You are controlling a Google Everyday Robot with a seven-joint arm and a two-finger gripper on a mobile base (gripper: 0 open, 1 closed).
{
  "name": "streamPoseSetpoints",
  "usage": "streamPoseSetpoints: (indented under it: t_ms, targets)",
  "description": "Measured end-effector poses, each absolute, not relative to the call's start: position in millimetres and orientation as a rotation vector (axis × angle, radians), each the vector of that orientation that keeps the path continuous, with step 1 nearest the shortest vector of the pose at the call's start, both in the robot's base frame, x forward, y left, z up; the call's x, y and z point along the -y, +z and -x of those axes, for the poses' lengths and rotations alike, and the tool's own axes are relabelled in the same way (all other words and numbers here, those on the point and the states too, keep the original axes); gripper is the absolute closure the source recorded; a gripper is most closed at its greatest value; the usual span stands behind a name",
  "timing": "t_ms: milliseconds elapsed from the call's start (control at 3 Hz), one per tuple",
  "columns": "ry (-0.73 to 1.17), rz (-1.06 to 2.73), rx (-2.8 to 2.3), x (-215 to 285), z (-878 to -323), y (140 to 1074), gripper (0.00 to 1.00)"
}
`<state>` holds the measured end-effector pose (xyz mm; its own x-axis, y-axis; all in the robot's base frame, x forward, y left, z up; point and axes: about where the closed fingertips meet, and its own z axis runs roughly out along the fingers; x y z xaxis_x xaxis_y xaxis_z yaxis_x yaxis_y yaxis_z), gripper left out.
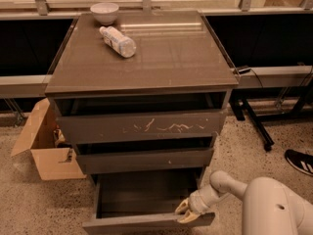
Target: Open bottom drawer
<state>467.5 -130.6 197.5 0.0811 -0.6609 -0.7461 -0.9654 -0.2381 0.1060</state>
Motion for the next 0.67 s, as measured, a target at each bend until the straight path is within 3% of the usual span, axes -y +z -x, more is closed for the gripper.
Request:
streamPoseSetpoints:
  t_ms: [333,667]
  targets:
    - [0.969,1.939,-1.595,132.6,-466.6,202.7,0.75]
    - [0.917,1.909,-1.565,144.0,-465.0,225.0,0.52]
